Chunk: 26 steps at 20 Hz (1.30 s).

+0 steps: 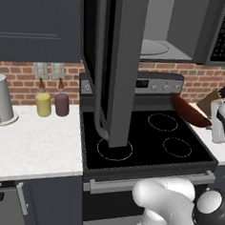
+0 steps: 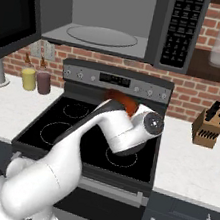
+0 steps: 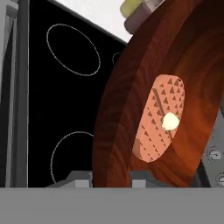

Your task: Open the microwave, place the bowl with waffle inside the microwave, then close the microwave door and turn it on.

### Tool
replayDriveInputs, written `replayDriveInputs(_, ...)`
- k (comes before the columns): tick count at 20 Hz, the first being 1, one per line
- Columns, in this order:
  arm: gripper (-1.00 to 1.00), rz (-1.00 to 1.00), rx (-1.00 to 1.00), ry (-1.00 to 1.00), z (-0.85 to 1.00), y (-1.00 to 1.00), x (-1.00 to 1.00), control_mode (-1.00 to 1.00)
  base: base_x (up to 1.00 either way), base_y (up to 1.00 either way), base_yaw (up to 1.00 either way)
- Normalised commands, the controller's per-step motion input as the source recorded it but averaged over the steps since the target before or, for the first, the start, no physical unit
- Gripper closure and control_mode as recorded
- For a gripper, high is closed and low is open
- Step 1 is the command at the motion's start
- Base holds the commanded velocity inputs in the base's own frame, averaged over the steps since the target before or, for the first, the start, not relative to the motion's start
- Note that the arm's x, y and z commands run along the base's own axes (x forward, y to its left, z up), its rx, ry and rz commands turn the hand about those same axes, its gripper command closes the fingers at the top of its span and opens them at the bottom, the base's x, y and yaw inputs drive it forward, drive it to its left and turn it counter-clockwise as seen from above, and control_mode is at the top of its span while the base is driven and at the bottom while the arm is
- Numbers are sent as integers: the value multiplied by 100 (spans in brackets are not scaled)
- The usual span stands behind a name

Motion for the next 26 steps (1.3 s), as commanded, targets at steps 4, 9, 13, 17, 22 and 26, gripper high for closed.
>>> replayDriveInputs(4, 100, 36, -21, -5, 70, 55, -56, -100, 0, 0, 0)
replayDriveInputs(9, 100, 17, -16, -14, 75, 50, -32, -100, 0, 0, 0)
replayDriveInputs(13, 100, 6, -8, -17, 82, 40, -13, -100, 0, 0, 0)
replayDriveInputs(17, 100, 0, -1, -22, 78, 31, 0, -100, 0, 0, 0)
replayDriveInputs(22, 100, 0, 0, -21, 72, 22, 0, -100, 0, 0, 0)
replayDriveInputs(26, 100, 0, 0, -3, 54, 22, 20, -100, 0, 0, 0)
